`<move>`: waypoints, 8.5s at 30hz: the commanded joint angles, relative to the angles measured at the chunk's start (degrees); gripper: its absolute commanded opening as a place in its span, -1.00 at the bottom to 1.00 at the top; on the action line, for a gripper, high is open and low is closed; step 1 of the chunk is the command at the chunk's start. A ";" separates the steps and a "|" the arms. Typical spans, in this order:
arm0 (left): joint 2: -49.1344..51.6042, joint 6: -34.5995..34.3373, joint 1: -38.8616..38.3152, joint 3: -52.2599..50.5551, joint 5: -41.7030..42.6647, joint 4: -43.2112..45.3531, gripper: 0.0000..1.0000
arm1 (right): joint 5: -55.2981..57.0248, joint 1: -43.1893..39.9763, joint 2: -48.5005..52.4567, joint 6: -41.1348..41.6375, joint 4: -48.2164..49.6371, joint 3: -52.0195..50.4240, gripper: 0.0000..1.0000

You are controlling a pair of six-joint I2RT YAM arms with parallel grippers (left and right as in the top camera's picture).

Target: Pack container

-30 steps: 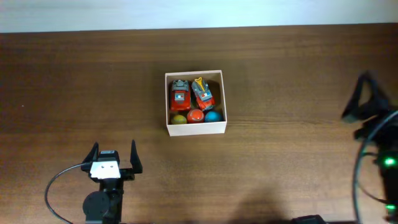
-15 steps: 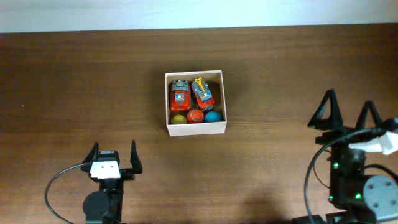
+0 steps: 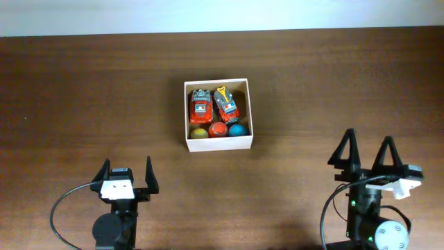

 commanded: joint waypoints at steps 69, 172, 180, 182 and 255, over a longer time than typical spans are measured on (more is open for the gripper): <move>-0.57 0.92 0.31 -0.33 0.63 0.13 0.99 | -7.98 -0.44 -8.74 -13.03 -16.57 -12.55 0.98; -0.57 0.92 0.31 -0.33 0.63 0.13 0.99 | -7.96 -2.10 -8.74 -13.03 -16.55 -12.55 0.98; -0.57 0.92 0.31 -0.33 0.63 0.13 0.99 | -7.96 -2.10 -8.72 -13.03 -16.57 -12.55 0.98; -0.57 0.92 0.31 -0.33 0.63 0.13 0.99 | -7.96 -2.10 -8.72 -13.03 -16.57 -12.55 0.98; -0.57 0.92 0.31 -0.33 0.63 0.13 0.99 | -7.96 -2.10 -8.72 -13.03 -16.57 -12.55 0.98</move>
